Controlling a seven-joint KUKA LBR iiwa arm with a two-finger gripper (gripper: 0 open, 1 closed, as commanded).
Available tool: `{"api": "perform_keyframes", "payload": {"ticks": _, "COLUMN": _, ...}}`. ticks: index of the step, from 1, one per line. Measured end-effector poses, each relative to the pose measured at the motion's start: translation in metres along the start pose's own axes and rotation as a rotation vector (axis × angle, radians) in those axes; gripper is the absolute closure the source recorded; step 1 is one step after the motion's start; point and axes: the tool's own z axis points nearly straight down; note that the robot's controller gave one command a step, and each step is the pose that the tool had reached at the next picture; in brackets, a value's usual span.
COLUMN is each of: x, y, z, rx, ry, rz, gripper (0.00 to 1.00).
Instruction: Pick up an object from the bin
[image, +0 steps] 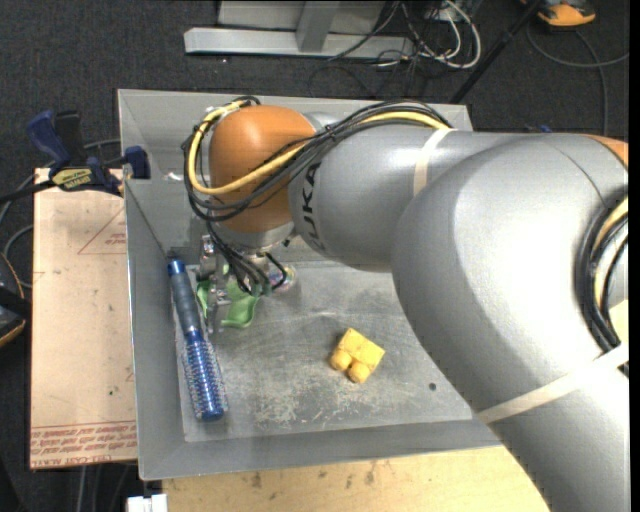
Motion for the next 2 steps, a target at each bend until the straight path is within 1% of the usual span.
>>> {"api": "perform_keyframes", "payload": {"ticks": 1, "x": 0.0069, "y": 0.0050, "z": -0.1451, "rx": -0.002, "ry": -0.010, "rz": 0.014, "gripper": 1.00}}
{"api": "perform_keyframes", "payload": {"ticks": 2, "x": 0.0084, "y": 0.0043, "z": -0.1392, "rx": 0.000, "ry": -0.001, "rz": 0.016, "gripper": 1.00}}
